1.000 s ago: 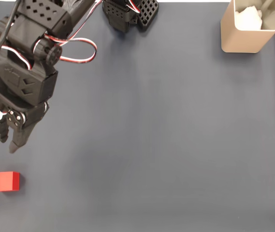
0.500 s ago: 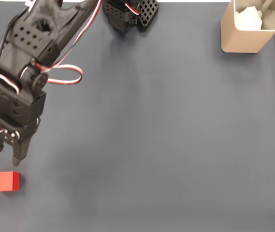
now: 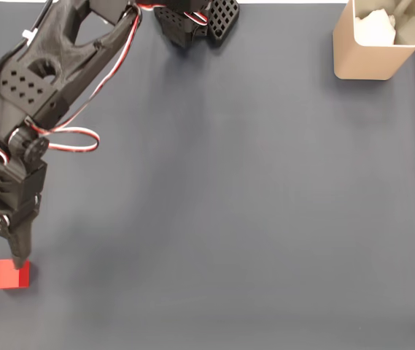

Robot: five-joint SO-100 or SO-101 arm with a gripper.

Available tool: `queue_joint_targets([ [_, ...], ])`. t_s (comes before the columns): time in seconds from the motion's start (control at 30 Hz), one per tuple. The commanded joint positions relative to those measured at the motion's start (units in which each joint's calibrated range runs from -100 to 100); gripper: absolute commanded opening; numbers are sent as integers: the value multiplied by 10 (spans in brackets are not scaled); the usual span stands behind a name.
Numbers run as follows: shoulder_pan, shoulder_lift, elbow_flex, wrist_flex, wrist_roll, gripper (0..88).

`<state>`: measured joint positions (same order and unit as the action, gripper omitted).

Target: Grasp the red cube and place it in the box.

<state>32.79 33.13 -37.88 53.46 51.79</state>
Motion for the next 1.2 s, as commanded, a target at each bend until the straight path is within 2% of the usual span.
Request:
queue_joint_targets([
  [0.0, 11, 12, -48, 0, 3, 249],
  [0.4, 13, 61, -78, -7, 13, 318],
  [0.8, 13, 111, -124, -24, -7, 387],
  [1.17, 16, 165, -198, -41, -13, 397],
])
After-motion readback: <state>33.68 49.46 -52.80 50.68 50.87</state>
